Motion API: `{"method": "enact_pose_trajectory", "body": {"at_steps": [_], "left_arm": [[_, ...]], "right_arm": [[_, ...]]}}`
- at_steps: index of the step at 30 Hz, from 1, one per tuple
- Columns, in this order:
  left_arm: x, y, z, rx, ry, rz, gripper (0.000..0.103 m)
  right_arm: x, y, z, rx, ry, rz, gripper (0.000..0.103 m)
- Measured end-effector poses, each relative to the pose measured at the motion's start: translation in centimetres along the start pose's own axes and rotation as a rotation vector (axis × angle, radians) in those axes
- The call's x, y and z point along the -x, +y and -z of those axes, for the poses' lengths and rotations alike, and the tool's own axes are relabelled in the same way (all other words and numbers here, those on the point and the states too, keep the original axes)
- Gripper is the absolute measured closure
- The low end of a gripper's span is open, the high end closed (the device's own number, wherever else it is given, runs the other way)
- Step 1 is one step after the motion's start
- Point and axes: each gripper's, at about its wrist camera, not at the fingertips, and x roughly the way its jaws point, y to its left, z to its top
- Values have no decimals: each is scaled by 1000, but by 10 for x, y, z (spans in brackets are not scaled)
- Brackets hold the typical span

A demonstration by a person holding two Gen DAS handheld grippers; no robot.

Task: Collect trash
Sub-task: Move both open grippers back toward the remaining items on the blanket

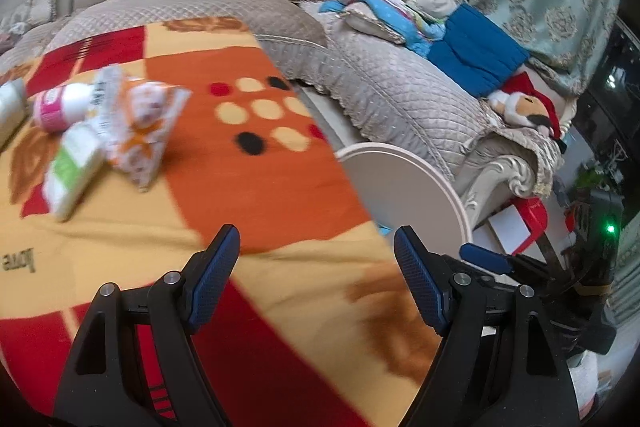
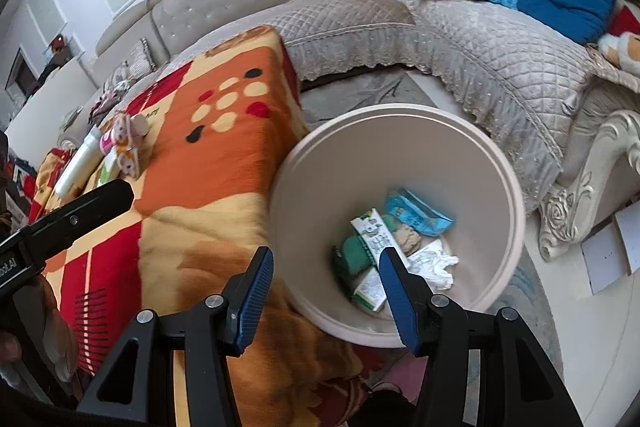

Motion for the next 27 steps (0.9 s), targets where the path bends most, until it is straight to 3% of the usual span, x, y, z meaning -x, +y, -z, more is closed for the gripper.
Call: {"method": "enact_pose_trajectory", "body": {"at_steps": [5,8,12,19,27], "left_arm": [[19,44,4,31,-14,-53,24],[28,78,6,60,-18,-89,24],[32,117,3,64,-20,-148,24],[15,164,-15,-17,-10,-218,24],[-22,180,-27,-55,71,-243,24]], "right_arm": [[-5,26,-3,41,5,-35,48],[-10,46,-4,77,15,-58,39],[-18,69,-6,121,31,-91,39],[-30,99,-11,155,60,-131,39],[-51,122,-26,203,98,-157,39]]}}
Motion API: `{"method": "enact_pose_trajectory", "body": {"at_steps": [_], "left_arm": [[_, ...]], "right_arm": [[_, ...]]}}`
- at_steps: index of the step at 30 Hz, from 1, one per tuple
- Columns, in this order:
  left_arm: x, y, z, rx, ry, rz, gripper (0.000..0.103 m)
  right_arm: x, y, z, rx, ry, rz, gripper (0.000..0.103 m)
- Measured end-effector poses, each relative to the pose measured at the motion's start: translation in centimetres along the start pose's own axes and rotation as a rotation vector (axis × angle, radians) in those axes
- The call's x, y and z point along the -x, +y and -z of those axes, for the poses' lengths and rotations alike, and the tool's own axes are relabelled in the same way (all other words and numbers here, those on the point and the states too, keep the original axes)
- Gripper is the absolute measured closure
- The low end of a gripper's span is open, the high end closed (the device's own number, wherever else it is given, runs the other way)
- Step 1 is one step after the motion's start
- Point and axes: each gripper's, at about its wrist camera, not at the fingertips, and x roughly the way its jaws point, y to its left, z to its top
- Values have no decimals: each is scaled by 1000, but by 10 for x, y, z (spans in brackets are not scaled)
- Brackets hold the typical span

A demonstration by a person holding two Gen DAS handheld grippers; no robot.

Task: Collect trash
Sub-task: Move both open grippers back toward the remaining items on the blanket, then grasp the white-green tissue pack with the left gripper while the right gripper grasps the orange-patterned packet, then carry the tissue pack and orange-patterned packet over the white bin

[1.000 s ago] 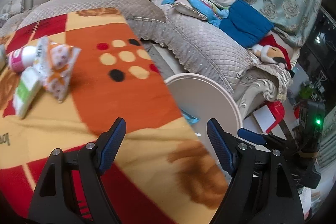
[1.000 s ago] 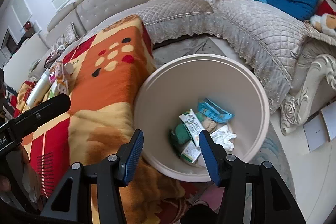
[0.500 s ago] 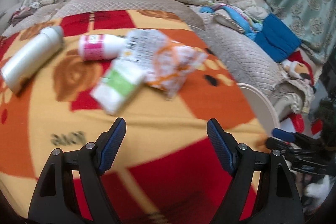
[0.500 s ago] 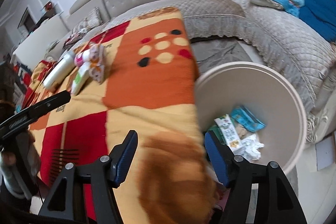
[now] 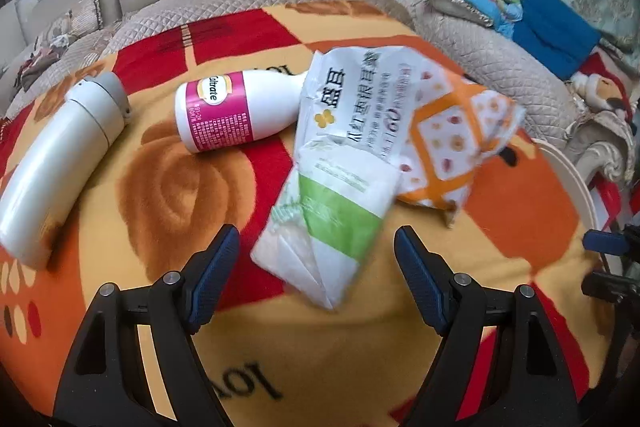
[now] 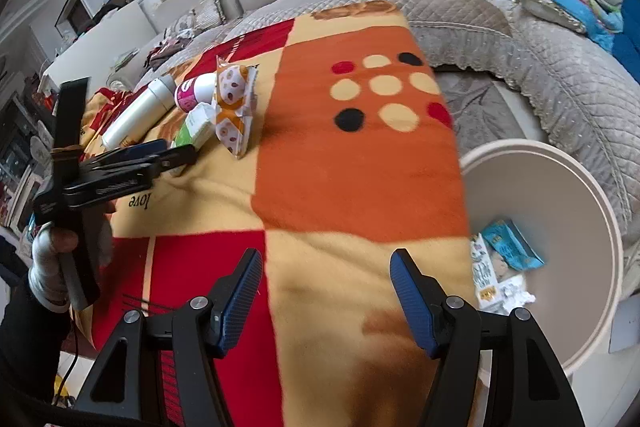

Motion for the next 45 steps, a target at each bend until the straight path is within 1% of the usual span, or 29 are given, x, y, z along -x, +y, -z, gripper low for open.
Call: {"method": "enact_pose_trajectory", "body": {"at_steps": [3,4,5,6,7,9,11,12,15,18,21,22,23,24,25,29,34,38,43,45], "left_arm": [[-8,7,-2,57,16,22,25],[-6,7,-3,66,4,18,29],[-5,8,-3,71,7,11,44],[-3,8,-3,68,12,-11,52],[-1,8,-3,67,19,-21,54],[7,12,0,78,28,-9,58],[16,14,3,73,29,-35,59],[24,15,6,68,21,-35,59],[40,20,15,89,14,-25,59],[51,22,23,96,12,-10,59],[60,21,30,95,4,-15,59],[61,22,32,99,1,-13,59],[62,23,33,106,0,-10,59],[62,24,33,115,0,-7,59],[62,24,34,124,0,-2,59],[62,22,37,143,3,10,59],[66,8,39,154,-9,37,59],[69,-16,39,127,-20,54,59],[69,-50,38,91,-22,77,59],[68,-65,38,74,-21,85,59]], "right_arm": [[-8,6,-10,5,7,-29,38],[-10,9,-15,10,5,-40,38],[-12,12,-18,12,3,-45,38],[-15,16,-24,20,0,-56,37],[-18,20,-29,26,-1,-65,37],[-23,28,-38,40,-4,-83,37],[-29,36,-50,55,-10,-97,36],[-32,40,-54,59,-12,-102,35],[-44,49,-71,64,-23,-130,28],[-62,56,-88,48,-28,-161,28],[-81,59,-100,20,-27,-161,28],[-85,59,-103,12,-29,-169,31],[-89,59,-106,1,-31,-171,38],[-92,59,-107,-4,-30,-174,63],[-95,59,-107,-9,-20,-181,69],[-84,58,-99,7,-35,-192,70],[-43,40,-77,-1,-87,-182,70],[-15,23,-57,-11,-109,-149,70],[17,0,-30,-24,-132,-84,70],[25,-10,-22,-40,-139,-79,70]]}}
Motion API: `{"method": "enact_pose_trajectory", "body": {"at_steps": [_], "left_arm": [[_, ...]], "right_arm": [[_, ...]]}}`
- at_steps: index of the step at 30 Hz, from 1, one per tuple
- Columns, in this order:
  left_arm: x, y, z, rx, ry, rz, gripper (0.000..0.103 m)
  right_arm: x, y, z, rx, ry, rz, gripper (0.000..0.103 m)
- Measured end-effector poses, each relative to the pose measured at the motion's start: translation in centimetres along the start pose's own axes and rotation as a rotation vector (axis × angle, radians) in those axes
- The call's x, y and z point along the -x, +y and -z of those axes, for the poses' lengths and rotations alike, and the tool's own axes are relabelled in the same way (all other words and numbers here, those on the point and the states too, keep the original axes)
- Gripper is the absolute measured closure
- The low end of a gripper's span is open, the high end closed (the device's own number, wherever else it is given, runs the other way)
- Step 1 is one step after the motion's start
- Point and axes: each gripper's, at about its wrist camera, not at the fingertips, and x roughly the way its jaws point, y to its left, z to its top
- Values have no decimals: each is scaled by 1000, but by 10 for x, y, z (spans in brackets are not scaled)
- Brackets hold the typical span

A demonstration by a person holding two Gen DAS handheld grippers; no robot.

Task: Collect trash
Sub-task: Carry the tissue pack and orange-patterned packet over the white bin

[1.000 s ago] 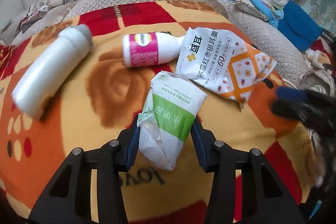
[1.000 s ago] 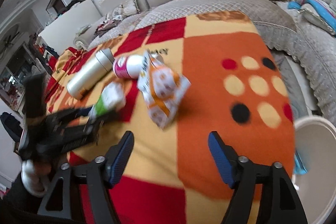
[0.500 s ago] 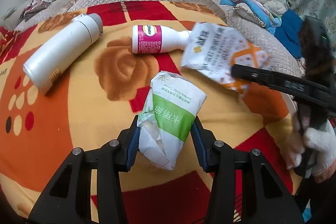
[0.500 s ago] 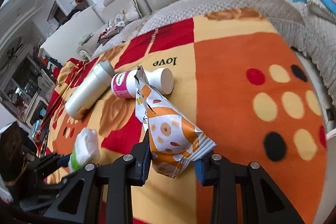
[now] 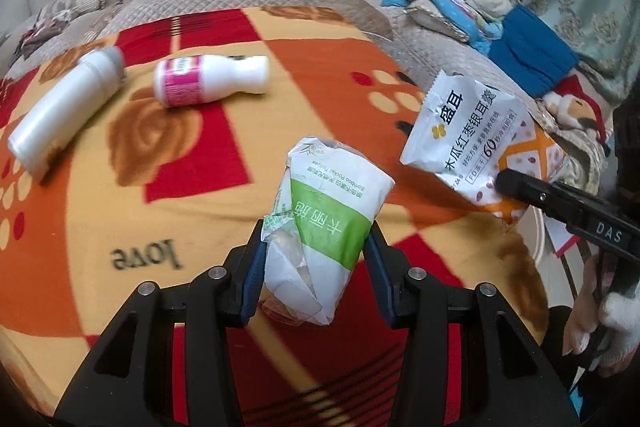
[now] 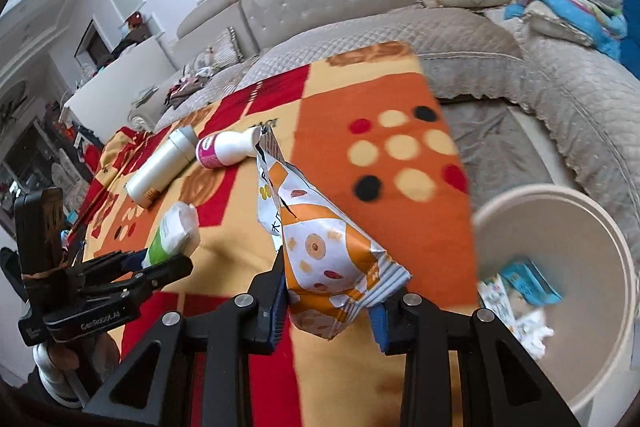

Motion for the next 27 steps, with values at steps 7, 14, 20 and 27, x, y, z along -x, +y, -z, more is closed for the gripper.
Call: {"method": "enact_pose_trajectory", "body": {"at_steps": [7,14,20,27], "left_arm": [[-6,-49,-1,-57,6,41,59],[-17,-95,-4,-109,18,90,59],[-32,-134,-7,-144,46,133,59],[-53,-171,-14,-161,82,181,59]], "right_arm": [[35,-33,19,-47,-37,50,70],[68,-76,33,-122,-77,114,70],[83,-114,43,-197,-88,185,70],[85,-150,57,-267,-64,242,70]]}}
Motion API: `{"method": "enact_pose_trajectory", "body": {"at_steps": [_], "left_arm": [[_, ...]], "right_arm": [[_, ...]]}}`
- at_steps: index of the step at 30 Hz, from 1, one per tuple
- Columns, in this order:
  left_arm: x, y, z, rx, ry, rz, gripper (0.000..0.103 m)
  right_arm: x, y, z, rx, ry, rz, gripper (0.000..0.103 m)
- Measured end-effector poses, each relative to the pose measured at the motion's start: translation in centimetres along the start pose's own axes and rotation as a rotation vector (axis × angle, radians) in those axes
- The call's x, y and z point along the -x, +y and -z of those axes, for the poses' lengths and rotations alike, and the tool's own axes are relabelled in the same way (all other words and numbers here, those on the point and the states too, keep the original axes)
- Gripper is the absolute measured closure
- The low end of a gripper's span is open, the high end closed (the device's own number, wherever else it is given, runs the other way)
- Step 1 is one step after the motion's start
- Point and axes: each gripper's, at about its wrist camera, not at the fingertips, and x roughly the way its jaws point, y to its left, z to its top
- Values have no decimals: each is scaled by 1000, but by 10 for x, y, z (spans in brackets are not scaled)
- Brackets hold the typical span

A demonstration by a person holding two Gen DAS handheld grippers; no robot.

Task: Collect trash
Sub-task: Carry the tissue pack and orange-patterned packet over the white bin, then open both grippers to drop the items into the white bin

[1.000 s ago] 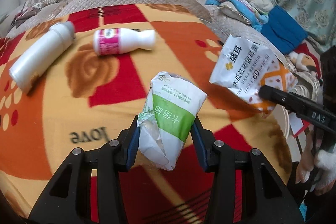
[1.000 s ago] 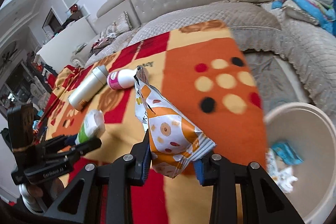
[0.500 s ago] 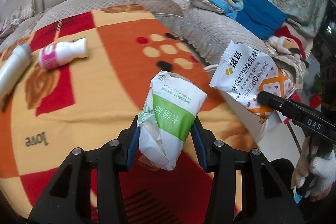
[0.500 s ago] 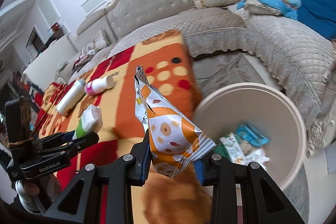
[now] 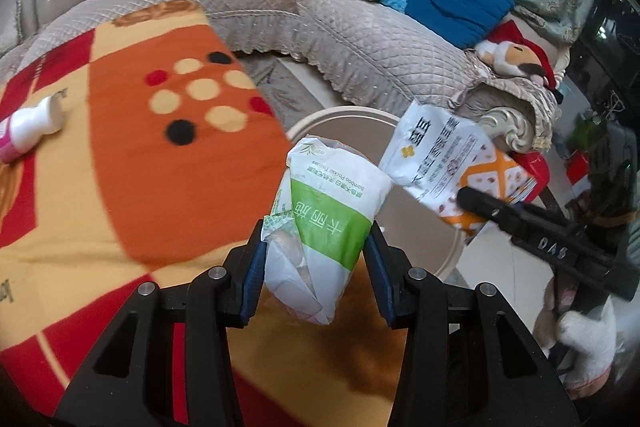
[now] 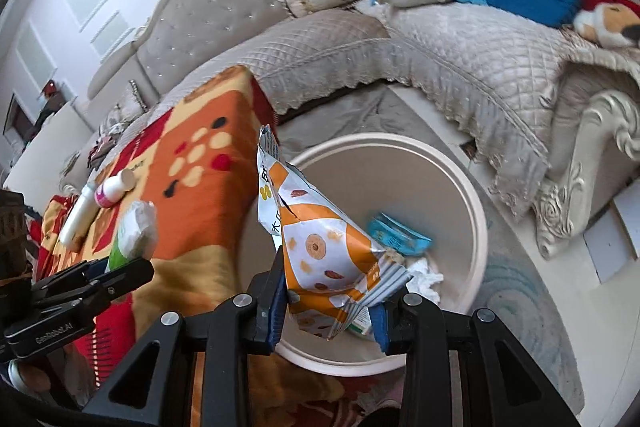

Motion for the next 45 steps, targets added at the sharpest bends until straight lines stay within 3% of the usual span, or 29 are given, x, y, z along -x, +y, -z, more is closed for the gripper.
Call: {"method": "enact_pose_trajectory", "body": {"at_steps": [16,19,23,26,31,42,45], "left_arm": [[-22,-23,-9,-16,16,24,55],[-22,-22,-10,-13,16,28,52],[-21,-18,-9,-7,16,39,47],[-20,-18,-9,-3,8,49,34],[-15,-16,-10,11,-9,58,34],[17,-1,6,47,-115,-41,34],[33,8,13,72,-154,-86,34]], "right_arm": [[-14,-32,9,-53,43,35,67],[-15,-32,9,-55,48,36,55],[-14,-30,10,-45,50,45,55],[-14,-30,11,-47,52,40,55],[-10,-25,15,-39,50,35,55],[4,7,23,39,18,60,53],[11,21,27,69,-7,76,40]]}}
